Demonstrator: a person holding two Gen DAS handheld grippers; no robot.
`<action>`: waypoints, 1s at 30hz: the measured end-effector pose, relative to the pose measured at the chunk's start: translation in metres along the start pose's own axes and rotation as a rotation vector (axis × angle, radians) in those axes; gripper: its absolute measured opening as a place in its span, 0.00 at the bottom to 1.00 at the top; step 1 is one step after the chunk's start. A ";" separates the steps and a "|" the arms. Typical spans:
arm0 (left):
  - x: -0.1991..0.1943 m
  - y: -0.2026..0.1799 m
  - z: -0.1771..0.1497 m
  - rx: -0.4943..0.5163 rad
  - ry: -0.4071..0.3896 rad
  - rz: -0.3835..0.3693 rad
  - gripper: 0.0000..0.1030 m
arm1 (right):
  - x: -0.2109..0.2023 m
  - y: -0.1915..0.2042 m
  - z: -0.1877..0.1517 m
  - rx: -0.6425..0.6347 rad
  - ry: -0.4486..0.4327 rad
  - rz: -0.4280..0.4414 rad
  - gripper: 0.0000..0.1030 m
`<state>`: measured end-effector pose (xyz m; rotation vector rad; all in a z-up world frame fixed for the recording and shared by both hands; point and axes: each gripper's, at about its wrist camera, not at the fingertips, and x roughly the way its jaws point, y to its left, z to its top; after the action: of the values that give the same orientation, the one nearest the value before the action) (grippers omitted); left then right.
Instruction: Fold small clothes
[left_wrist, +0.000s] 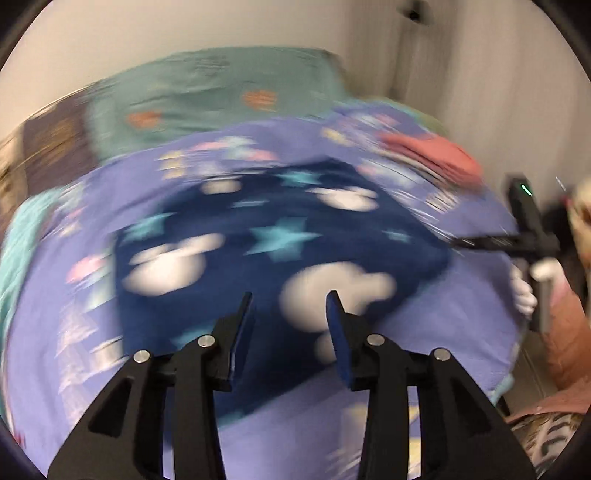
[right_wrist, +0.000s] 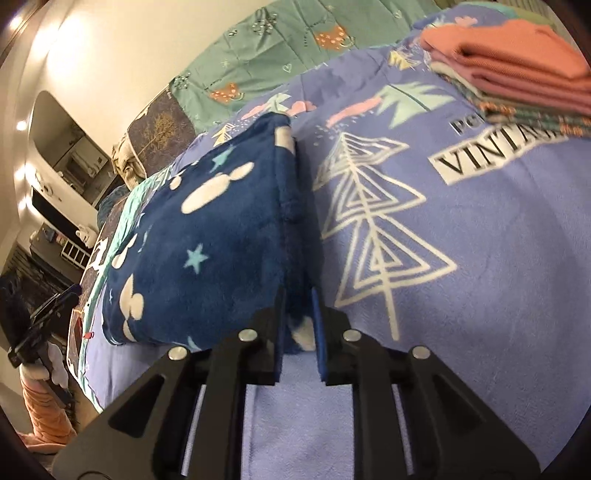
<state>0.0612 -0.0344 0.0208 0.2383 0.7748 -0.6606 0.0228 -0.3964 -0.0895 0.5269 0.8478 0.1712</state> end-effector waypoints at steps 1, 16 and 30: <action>0.018 -0.022 0.009 0.039 0.029 -0.034 0.42 | -0.002 -0.004 -0.002 0.007 -0.002 -0.002 0.15; 0.185 -0.182 0.055 0.243 0.184 0.084 0.64 | -0.038 -0.057 -0.006 0.078 -0.040 0.007 0.30; 0.156 -0.110 0.048 -0.072 0.132 -0.068 0.10 | 0.041 -0.028 0.077 -0.065 0.121 0.069 0.34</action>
<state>0.1015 -0.2122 -0.0525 0.1920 0.9349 -0.6851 0.1055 -0.4350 -0.0897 0.4889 0.9393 0.2957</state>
